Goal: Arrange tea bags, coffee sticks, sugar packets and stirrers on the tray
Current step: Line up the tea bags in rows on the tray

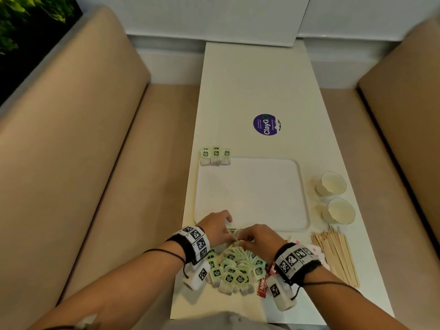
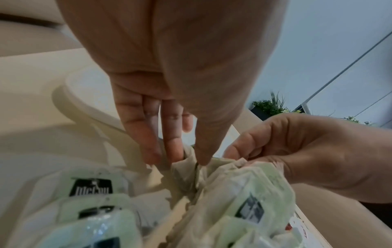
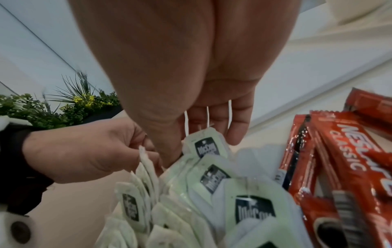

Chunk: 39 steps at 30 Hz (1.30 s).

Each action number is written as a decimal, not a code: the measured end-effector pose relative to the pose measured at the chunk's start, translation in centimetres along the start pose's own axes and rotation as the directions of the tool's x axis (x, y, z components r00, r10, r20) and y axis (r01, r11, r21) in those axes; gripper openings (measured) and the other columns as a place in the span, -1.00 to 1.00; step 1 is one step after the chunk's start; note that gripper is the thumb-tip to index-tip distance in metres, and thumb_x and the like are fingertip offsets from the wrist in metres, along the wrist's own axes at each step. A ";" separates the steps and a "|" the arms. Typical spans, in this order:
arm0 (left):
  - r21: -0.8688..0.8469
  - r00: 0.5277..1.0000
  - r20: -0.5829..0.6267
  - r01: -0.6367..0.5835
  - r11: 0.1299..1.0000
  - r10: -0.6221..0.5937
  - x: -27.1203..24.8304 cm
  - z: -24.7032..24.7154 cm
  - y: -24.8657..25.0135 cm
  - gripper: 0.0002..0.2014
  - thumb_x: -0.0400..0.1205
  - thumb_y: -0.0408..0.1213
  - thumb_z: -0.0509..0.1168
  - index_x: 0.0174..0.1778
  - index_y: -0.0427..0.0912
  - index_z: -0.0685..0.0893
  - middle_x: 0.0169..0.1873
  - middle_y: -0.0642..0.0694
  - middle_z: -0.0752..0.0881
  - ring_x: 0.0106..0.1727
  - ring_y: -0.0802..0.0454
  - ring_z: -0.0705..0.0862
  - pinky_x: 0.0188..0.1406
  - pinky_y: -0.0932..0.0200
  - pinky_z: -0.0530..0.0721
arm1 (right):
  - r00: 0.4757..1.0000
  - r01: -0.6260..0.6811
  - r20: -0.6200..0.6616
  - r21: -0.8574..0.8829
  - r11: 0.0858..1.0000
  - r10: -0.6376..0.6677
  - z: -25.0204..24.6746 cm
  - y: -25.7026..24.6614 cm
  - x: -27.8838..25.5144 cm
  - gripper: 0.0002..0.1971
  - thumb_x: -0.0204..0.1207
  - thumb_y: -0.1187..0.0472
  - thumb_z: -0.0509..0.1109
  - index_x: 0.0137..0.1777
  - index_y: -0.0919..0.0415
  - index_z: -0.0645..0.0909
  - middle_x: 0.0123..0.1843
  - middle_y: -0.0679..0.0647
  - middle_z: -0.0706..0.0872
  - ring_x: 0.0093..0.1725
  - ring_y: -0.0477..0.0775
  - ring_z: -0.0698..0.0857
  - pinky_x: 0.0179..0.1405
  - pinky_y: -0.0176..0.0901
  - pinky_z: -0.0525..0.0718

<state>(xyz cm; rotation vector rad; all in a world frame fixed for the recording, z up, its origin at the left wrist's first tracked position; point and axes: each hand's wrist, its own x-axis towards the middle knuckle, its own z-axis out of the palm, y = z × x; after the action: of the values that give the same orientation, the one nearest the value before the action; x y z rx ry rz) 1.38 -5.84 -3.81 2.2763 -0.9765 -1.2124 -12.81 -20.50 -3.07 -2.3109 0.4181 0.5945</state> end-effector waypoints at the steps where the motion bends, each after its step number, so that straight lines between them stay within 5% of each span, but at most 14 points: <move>1: -0.002 1.000 -0.002 -0.007 1.000 0.007 0.1 0.2 0.1 -0.58 0.55 -0.13 0.49 0.30 0.04 0.54 -0.19 0.06 0.79 -0.13 0.11 0.76 0.02 0.08 0.76 | 1.000 -0.001 -0.001 0.007 1.000 0.001 -0.1 -0.1 -0.1 -0.78 0.60 -0.08 0.43 -0.02 0.03 0.78 -0.12 -0.03 0.82 -0.13 -0.03 0.76 0.00 0.03 0.77; 5: 0.088 0.994 0.046 -0.098 0.991 0.094 0.0 0.5 0.7 -0.67 0.61 -0.27 0.40 0.29 0.05 0.66 -0.14 0.07 0.77 -0.09 0.09 0.72 0.11 0.09 0.73 | 1.000 -0.006 -0.028 0.060 0.998 0.008 -0.1 -0.4 -0.2 -0.79 0.65 0.00 0.40 0.17 -0.04 0.81 0.09 -0.17 0.83 -0.01 -0.14 0.77 0.11 -0.12 0.74; 9: 0.176 0.991 0.039 -0.132 0.975 0.127 0.1 0.6 0.7 -0.77 0.65 -0.20 0.36 0.22 0.01 0.72 -0.13 0.09 0.67 -0.09 0.07 0.65 -0.06 0.18 0.62 | 0.999 -0.027 -0.024 0.034 0.999 0.028 -0.1 -0.6 0.0 -0.80 0.67 0.06 0.36 -0.02 0.08 0.80 -0.11 -0.01 0.82 -0.13 0.00 0.75 0.00 0.06 0.76; 13: 0.179 0.991 0.032 -0.130 0.975 0.126 0.2 0.7 0.6 -0.82 0.66 -0.13 0.38 0.16 0.01 0.73 -0.17 0.10 0.66 -0.10 0.07 0.67 -0.19 0.28 0.50 | 0.998 -0.039 -0.042 0.074 0.997 0.042 -0.1 -0.7 -0.2 -0.81 0.66 0.06 0.37 -0.04 0.07 0.81 -0.13 0.01 0.82 -0.13 0.01 0.76 -0.02 0.03 0.76; 21: 0.195 0.990 0.051 -0.137 0.971 0.129 -0.8 -1.1 1.3 -0.63 0.57 -0.11 0.40 0.32 0.03 0.72 0.00 0.05 0.50 -0.04 0.06 0.54 -0.04 0.19 0.49 | 0.995 -0.008 -0.093 0.151 0.989 0.022 -1.5 -1.6 -0.3 -0.82 0.69 0.06 0.38 0.09 0.05 0.80 -0.08 -0.05 0.83 -0.07 -0.06 0.77 0.04 -0.04 0.75; 26: 0.041 0.988 0.064 -0.144 0.989 0.142 -1.2 -2.9 1.7 -0.48 0.45 0.02 0.55 0.31 -0.05 0.68 0.03 0.06 0.58 -0.13 0.16 0.57 -0.20 0.22 0.51 | 0.992 0.057 -0.117 0.165 0.985 -0.038 -3.2 -3.1 0.2 -0.82 0.72 0.09 0.35 0.12 0.06 0.79 -0.06 -0.01 0.83 -0.07 0.00 0.78 0.05 0.03 0.75; 30: -0.094 0.984 0.109 -0.131 0.987 0.141 -1.4 -4.0 1.3 -0.64 0.41 -0.05 0.53 0.08 -0.04 0.69 -0.04 -0.18 0.74 -0.11 -0.07 0.69 0.00 -0.21 0.68 | 0.989 0.115 -0.116 0.183 0.976 -0.095 -4.3 -4.5 0.9 -0.82 0.72 0.09 0.35 0.13 0.06 0.78 -0.03 0.00 0.84 -0.03 0.03 0.78 0.09 0.06 0.74; 33: -0.192 0.980 0.104 -0.148 0.970 0.170 -2.2 -4.9 0.9 -0.75 0.44 -0.10 0.47 0.00 -0.05 0.70 -0.14 -0.15 0.77 -0.16 -0.14 0.70 -0.09 -0.10 0.67 | 0.983 0.154 -0.126 0.203 0.967 -0.130 -4.9 -5.7 1.5 -0.81 0.73 0.10 0.34 0.16 0.07 0.78 0.03 -0.03 0.84 0.02 -0.02 0.77 0.15 0.04 0.72; 36: -0.296 0.982 0.030 -0.168 0.940 0.185 -2.7 -5.2 0.3 -0.88 0.52 -0.26 0.46 -0.10 -0.19 0.69 -0.31 -0.05 0.70 -0.31 0.05 0.63 -0.21 0.04 0.58 | 0.977 0.185 -0.149 0.221 0.958 -0.155 -5.1 -6.9 2.0 -0.81 0.74 0.11 0.34 0.18 0.07 0.78 0.07 -0.07 0.83 0.07 -0.05 0.76 0.20 0.01 0.71; 39: -0.407 0.983 -0.009 -0.170 0.898 0.182 -3.0 -5.4 -0.6 -0.88 0.55 -0.26 0.48 -0.04 -0.16 0.74 -0.15 -0.14 0.82 -0.15 -0.07 0.80 -0.09 -0.04 0.76 | 0.972 0.203 -0.170 0.246 0.948 -0.164 -5.2 -7.7 2.6 -0.82 0.73 0.10 0.35 0.15 0.03 0.79 0.03 -0.11 0.84 0.05 -0.10 0.77 0.17 -0.05 0.72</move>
<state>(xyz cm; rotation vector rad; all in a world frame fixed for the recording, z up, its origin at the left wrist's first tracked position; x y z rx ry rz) 4.96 -3.22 0.47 1.8114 -0.8265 -1.2394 -5.64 -19.07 3.18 -2.1146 0.3231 0.2587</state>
